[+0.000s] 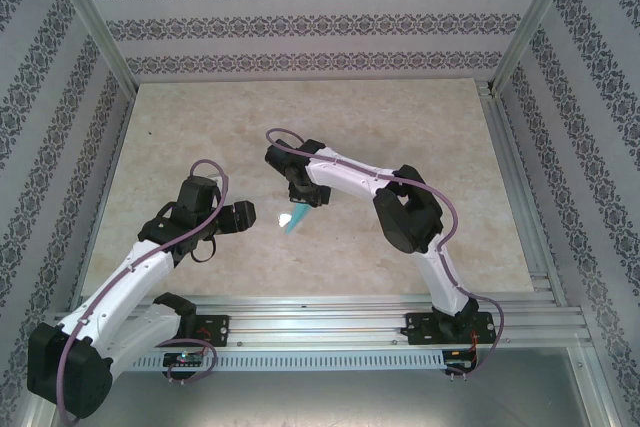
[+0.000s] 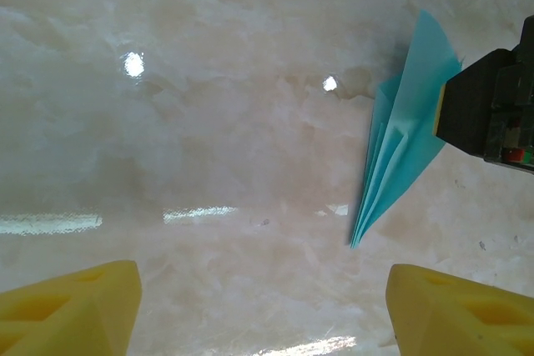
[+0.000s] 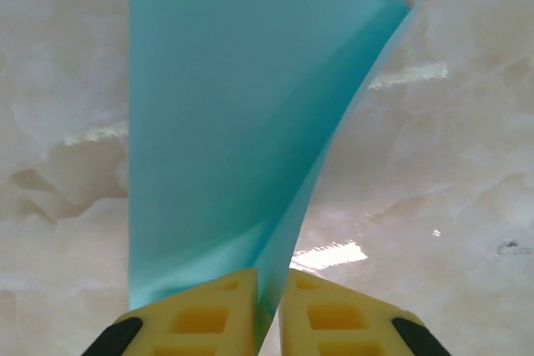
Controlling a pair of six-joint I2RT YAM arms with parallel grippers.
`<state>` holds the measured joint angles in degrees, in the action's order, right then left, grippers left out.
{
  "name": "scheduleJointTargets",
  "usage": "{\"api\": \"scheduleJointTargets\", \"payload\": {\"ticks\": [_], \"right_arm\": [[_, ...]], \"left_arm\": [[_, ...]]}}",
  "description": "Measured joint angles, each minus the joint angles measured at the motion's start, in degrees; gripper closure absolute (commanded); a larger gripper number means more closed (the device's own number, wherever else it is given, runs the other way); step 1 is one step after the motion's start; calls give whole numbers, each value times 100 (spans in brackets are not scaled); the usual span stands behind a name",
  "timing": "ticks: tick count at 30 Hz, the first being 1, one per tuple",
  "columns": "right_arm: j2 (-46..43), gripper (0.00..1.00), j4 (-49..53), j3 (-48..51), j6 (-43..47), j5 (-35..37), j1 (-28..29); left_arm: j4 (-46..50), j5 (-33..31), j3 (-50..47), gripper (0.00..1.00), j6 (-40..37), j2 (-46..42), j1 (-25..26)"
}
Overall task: Fold a paper plane with a square sheet of paper (fold left side to right side)
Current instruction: Move the paper plane to the center of the table.
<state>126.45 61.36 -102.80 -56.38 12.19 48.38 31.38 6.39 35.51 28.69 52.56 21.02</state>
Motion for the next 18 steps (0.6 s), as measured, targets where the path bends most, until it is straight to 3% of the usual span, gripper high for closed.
{"api": "scheduleJointTargets", "payload": {"ticks": [7,15,18], "right_arm": [[-966,100,-660,1473,291,-205,-83],[-2245,100,-2186,3480,1362,-1263,-621],[-2728,95,-2763,4098,1773,-1797,-925]], "left_arm": [[-297,704,0,24,48,234,0],[-1268,1965,55,31,435,1303,2],[-1598,2306,221,35,610,1799,55]]}}
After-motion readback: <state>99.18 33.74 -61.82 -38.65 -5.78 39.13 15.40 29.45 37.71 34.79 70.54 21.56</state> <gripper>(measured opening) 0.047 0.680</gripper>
